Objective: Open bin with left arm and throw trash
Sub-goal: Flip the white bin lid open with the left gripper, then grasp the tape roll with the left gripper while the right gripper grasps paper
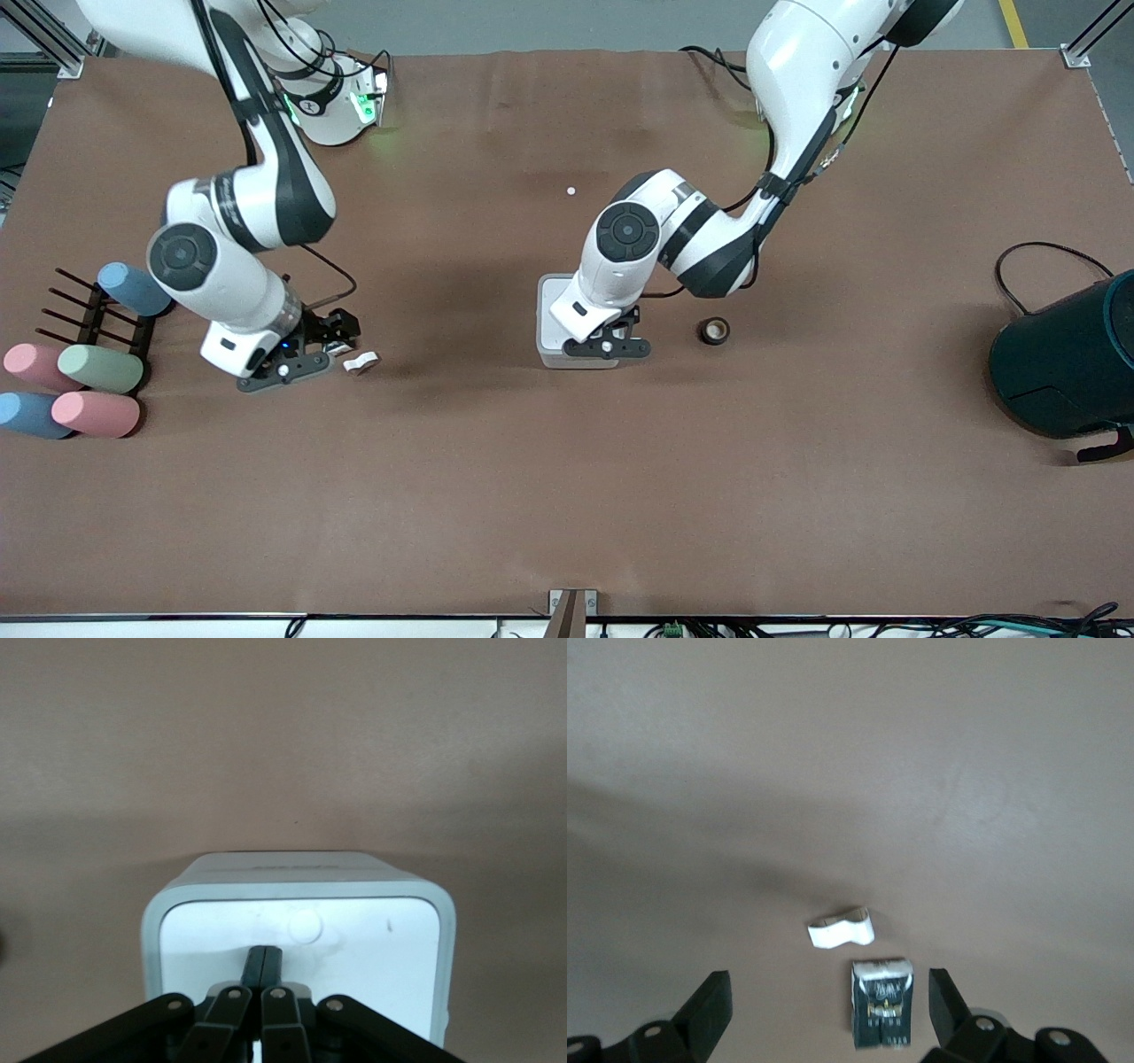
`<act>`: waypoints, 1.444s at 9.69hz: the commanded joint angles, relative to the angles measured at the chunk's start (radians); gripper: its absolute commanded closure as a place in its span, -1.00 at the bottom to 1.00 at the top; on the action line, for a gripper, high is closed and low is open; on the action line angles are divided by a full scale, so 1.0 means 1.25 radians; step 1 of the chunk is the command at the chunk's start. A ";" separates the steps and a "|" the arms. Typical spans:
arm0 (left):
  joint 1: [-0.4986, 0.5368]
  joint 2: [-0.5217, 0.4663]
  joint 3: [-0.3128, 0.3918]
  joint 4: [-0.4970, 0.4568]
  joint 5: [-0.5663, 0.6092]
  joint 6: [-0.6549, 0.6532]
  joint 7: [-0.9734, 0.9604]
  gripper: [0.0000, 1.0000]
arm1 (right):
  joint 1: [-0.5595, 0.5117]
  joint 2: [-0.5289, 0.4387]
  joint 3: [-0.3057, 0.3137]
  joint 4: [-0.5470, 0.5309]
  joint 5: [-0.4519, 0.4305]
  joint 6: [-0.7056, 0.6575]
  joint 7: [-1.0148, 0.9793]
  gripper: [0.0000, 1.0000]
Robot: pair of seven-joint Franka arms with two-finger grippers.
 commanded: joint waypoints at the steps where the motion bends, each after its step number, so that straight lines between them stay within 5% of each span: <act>1: -0.018 0.034 0.001 0.024 -0.006 0.035 0.000 0.98 | -0.025 0.045 -0.001 0.004 0.065 0.017 -0.128 -0.94; 2: -0.016 0.027 0.003 0.025 -0.005 0.031 -0.002 0.77 | -0.029 0.047 -0.001 -0.001 0.065 0.017 -0.153 -0.94; 4: 0.010 -0.037 0.004 0.026 -0.008 -0.084 -0.001 0.01 | -0.039 0.048 0.000 -0.048 0.067 0.088 -0.199 -0.90; 6: 0.051 -0.065 -0.004 0.086 -0.026 -0.211 0.016 -0.05 | -0.034 0.057 0.000 -0.079 0.070 0.136 -0.201 -0.89; 7: 0.071 -0.088 -0.003 0.089 -0.024 -0.258 0.026 -0.31 | -0.033 0.075 0.000 -0.082 0.070 0.136 -0.202 -0.87; 8: 0.123 -0.131 -0.003 0.079 -0.024 -0.313 0.102 -0.81 | -0.033 0.084 -0.001 -0.091 0.070 0.148 -0.203 -0.75; 9: 0.167 -0.156 -0.003 0.062 -0.026 -0.390 0.227 -0.98 | -0.028 0.085 0.000 -0.099 0.070 0.156 -0.203 -0.59; 11: 0.248 -0.194 -0.027 -0.061 -0.024 -0.367 0.274 -0.99 | -0.027 0.095 0.000 -0.099 0.070 0.156 -0.202 -0.23; 14: 0.263 -0.261 -0.027 -0.355 -0.022 -0.052 0.262 -0.99 | -0.027 0.116 0.005 -0.096 0.079 0.177 -0.201 0.12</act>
